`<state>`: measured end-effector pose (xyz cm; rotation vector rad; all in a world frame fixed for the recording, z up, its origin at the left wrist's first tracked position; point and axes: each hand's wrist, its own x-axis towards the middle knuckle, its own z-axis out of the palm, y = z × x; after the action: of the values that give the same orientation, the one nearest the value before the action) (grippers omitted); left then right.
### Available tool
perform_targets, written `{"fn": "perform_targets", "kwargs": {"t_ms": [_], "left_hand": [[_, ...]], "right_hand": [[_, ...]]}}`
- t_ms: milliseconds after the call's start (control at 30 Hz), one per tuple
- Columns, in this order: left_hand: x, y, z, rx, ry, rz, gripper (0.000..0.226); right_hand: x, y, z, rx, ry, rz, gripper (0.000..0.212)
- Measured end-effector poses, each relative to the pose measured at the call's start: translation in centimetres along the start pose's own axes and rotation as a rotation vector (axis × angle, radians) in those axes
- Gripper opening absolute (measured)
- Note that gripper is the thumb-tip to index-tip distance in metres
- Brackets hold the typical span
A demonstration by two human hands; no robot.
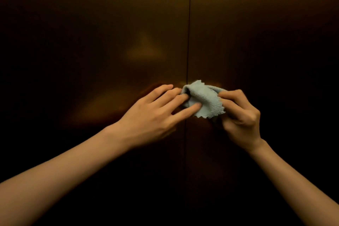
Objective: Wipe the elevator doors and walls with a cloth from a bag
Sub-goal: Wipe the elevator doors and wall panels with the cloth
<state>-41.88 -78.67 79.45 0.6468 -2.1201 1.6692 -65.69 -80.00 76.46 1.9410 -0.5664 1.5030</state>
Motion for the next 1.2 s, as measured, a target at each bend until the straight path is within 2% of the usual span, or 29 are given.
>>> {"fn": "perform_targets", "kwargs": {"t_ms": [167, 233, 300, 367, 533, 633, 767, 933, 1033, 1200], "left_hand": [[-1.0, -0.7, 0.2, 0.207, 0.077, -0.087, 0.047], [-1.0, -1.7, 0.1, 0.293, 0.074, -0.118, 0.047], [-0.7, -1.9, -0.3, 0.282, 0.074, -0.152, 0.049], [-1.0, -0.8, -0.3, 0.177, 0.075, -0.147, 0.048], [-4.2, 4.8, 0.6, -0.003, -0.025, -0.080, 0.051], [-4.0, 5.3, 0.2, -0.021, -0.056, -0.130, 0.052], [-2.5, 4.6, -0.8, -0.081, -0.076, -0.275, 0.052], [-5.1, 7.4, -0.1, -0.137, -0.145, -0.213, 0.053], [-5.9, 8.0, 0.0, -0.117, -0.203, -0.163, 0.056], [-3.6, 6.9, -0.7, -0.129, -0.165, -0.233, 0.052]], "right_hand": [[2.8, -0.2, 0.6, -0.073, -0.059, -0.229, 0.007], [4.7, -0.1, 0.7, -0.112, -0.029, -0.245, 0.011], [5.4, 0.0, 0.9, -0.136, -0.021, -0.239, 0.011], [4.1, -0.2, 1.2, -0.120, -0.039, -0.215, 0.006], [-2.9, -1.5, 1.9, -0.082, -0.150, -0.181, 0.026], [-2.6, -1.8, 1.5, -0.080, -0.156, -0.155, 0.024], [-1.2, -2.1, 1.4, -0.115, -0.108, -0.015, 0.027], [-5.3, -3.7, 2.3, -0.056, -0.190, 0.001, 0.023], [-6.1, -4.2, 2.0, -0.065, -0.255, 0.018, 0.013], [-5.7, -4.6, 1.9, 0.010, -0.198, 0.194, 0.017]]}}
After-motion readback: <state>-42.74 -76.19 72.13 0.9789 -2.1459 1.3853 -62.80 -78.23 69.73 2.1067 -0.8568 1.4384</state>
